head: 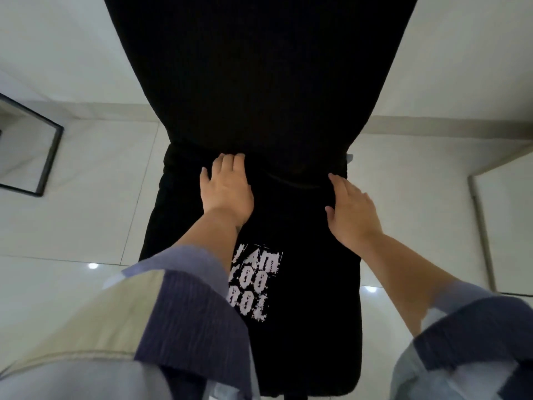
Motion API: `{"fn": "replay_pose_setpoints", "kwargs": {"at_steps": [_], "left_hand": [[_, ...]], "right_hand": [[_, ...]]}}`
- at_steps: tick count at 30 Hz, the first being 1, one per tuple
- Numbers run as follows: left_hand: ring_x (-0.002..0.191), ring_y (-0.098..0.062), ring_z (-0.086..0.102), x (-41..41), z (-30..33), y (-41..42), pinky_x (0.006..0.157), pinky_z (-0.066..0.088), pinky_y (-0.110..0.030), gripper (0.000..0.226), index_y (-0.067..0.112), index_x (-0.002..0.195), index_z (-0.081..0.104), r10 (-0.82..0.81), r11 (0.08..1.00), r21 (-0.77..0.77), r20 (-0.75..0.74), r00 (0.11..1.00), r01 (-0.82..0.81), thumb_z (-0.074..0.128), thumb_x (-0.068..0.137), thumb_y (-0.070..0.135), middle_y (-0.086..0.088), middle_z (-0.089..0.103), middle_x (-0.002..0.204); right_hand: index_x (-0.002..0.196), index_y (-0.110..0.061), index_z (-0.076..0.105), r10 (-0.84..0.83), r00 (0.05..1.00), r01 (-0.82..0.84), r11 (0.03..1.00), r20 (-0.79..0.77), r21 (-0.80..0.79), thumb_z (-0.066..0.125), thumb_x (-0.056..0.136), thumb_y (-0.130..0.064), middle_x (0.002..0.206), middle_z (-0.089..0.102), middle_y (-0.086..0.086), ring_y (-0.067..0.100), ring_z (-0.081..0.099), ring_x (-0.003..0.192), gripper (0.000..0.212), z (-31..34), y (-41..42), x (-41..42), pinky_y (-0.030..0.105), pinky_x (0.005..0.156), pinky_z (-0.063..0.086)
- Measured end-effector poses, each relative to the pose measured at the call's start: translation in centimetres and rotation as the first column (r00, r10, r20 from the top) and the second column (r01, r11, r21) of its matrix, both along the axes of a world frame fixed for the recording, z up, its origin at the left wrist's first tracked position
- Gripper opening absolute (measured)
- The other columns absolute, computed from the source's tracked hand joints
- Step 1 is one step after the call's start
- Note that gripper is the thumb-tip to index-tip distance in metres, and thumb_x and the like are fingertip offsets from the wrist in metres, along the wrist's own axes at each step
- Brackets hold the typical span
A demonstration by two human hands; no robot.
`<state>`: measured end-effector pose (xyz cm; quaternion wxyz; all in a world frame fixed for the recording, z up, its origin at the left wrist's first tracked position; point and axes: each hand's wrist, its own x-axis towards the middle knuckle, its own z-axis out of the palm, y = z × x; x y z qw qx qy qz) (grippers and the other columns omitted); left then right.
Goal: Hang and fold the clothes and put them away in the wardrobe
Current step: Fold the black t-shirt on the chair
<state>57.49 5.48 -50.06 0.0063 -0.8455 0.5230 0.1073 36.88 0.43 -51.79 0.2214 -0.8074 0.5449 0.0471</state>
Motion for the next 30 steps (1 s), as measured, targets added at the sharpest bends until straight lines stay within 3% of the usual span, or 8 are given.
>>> {"fn": "replay_pose_setpoints", "kwargs": {"at_steps": [3,7,10,13,15,18,23,30], "left_hand": [[0.133,-0.024,0.035,0.3,-1.4,-0.4,0.118,0.013,-0.049,0.049,0.018,0.14,0.037,-0.018,1.0,0.007,0.103,0.995,0.018,0.051,0.092,0.018,-0.004,0.041,0.139],[0.125,-0.025,0.044,1.4,0.6,0.6,0.117,0.006,-0.05,0.036,0.02,0.132,0.048,-0.054,0.994,-0.082,0.176,0.983,0.069,0.039,0.097,0.021,-0.002,0.052,0.128],[0.121,-0.029,0.044,2.4,3.0,1.7,0.114,0.021,-0.044,0.032,0.016,0.127,0.049,-0.066,0.981,-0.168,0.171,0.983,0.095,0.033,0.1,0.022,-0.008,0.054,0.125],[0.113,-0.031,0.046,2.4,3.6,2.6,0.102,0.032,-0.041,0.03,0.012,0.123,0.05,-0.044,0.977,-0.201,0.136,0.99,0.071,0.034,0.099,0.021,-0.01,0.055,0.119],[0.11,-0.03,0.047,2.4,4.3,3.2,0.096,0.033,-0.04,0.027,0.011,0.119,0.051,-0.017,0.978,-0.203,0.108,0.994,0.039,0.034,0.099,0.021,-0.01,0.056,0.117],[0.109,-0.029,0.045,2.9,7.9,6.3,0.093,0.032,-0.038,0.025,0.012,0.115,0.05,-0.016,0.971,-0.233,0.132,0.991,0.047,0.032,0.099,0.02,-0.008,0.055,0.116],[0.109,-0.027,0.044,3.4,15.5,12.8,0.089,0.031,-0.037,0.02,0.014,0.112,0.048,-0.01,0.955,-0.288,0.195,0.981,0.067,0.034,0.098,0.017,-0.006,0.054,0.116],[0.105,-0.025,0.045,3.3,28.0,22.7,0.088,0.029,-0.037,0.022,0.016,0.107,0.049,-0.053,0.902,-0.398,0.28,0.959,0.166,0.03,0.1,0.022,-0.003,0.056,0.111]], "right_hand": [[0.145,-0.012,0.03,-0.058,0.995,0.065,0.994,0.081,-0.086,0.051,0.091,-0.013,0.14,0.044,0.009,0.029,0.043,0.123,0.058,-1.5,-0.2,0.6,0.041,0.101,0.038],[0.121,-0.009,0.058,-0.09,0.992,0.102,0.986,0.093,-0.134,0.051,0.091,-0.011,0.116,0.059,0.015,0.032,0.049,0.108,0.032,0.1,-0.4,1.2,0.039,0.089,0.04],[0.12,-0.007,0.055,-0.154,0.962,0.181,0.978,0.227,-0.104,0.044,0.092,-0.008,0.109,0.058,0.017,0.032,0.051,0.102,0.029,2.5,0.8,1.3,0.038,0.082,0.042],[0.12,-0.014,0.046,-0.247,0.915,0.24,0.969,0.32,0.061,0.037,0.095,-0.006,0.092,0.059,0.012,0.022,0.053,0.07,0.028,3.3,2.0,1.2,0.03,0.063,0.039],[0.118,-0.015,0.047,-0.292,0.88,0.266,0.956,0.374,0.119,0.036,0.096,-0.006,0.087,0.06,0.013,0.019,0.052,0.061,0.026,3.9,2.3,1.3,0.032,0.056,0.042],[0.113,-0.017,0.05,-0.299,0.842,0.283,0.953,0.449,0.104,0.038,0.096,-0.004,0.089,0.064,0.02,0.031,0.057,0.066,0.024,7.6,4.8,1.8,0.039,0.062,0.051],[0.106,-0.02,0.051,-0.223,0.827,0.271,0.962,0.516,-0.019,0.041,0.095,-0.005,0.086,0.062,0.016,0.025,0.051,0.061,0.022,16.2,10.5,2.2,0.038,0.059,0.049],[0.099,-0.026,0.055,-0.131,0.837,0.26,0.949,0.532,-0.176,0.047,0.095,-0.011,0.087,0.065,0.009,0.029,0.061,0.07,0.018,28.9,20.2,0.7,0.042,0.067,0.053]]}}
